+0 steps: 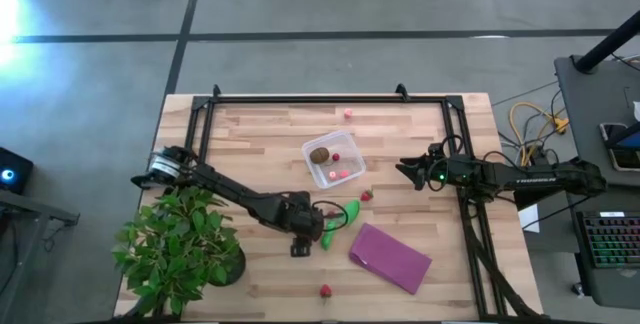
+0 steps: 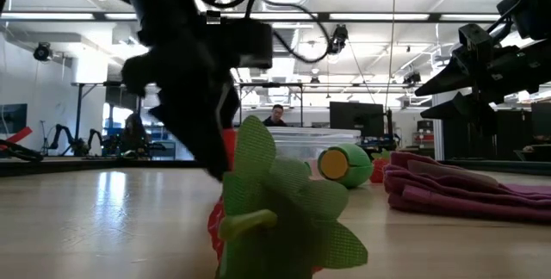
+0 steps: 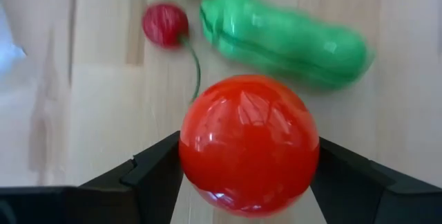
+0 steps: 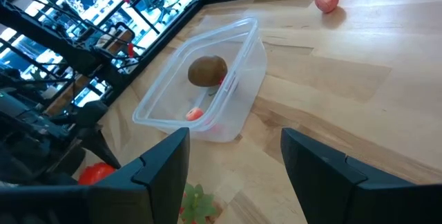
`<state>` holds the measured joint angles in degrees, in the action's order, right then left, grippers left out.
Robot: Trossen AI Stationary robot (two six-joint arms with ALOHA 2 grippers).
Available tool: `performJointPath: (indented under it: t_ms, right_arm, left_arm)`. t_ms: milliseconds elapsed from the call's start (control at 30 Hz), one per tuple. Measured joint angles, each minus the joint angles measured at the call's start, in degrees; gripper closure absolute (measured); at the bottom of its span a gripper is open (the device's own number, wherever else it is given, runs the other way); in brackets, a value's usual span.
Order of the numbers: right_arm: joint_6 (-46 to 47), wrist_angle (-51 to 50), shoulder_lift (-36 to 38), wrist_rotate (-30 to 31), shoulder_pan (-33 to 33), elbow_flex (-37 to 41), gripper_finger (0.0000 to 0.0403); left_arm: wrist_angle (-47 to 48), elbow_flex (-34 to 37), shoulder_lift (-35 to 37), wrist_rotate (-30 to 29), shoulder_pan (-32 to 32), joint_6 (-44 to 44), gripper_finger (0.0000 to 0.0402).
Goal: Pick and placing Produce into tupperware
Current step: Put the red tomato into the transparent bin
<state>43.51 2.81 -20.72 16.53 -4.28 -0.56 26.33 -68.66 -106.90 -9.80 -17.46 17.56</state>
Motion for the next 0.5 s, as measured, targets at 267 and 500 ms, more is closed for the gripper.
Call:
performJointPath:
  t_ms: [267, 500]
  right_arm:
    - [-0.01, -0.01, 0.0, 0.0, 0.0, -0.02, 0.0184]
    - [-0.02, -0.02, 0.01, 0.0, 0.01, 0.0, 0.0184]
  left_arm:
    - [5.77, -5.8, 0.11, -4.28, 1.8, -3.1, 0.0141]
    - [13.13, -12.74, 0.18, -7.51, 8.27, -8.96, 0.0141]
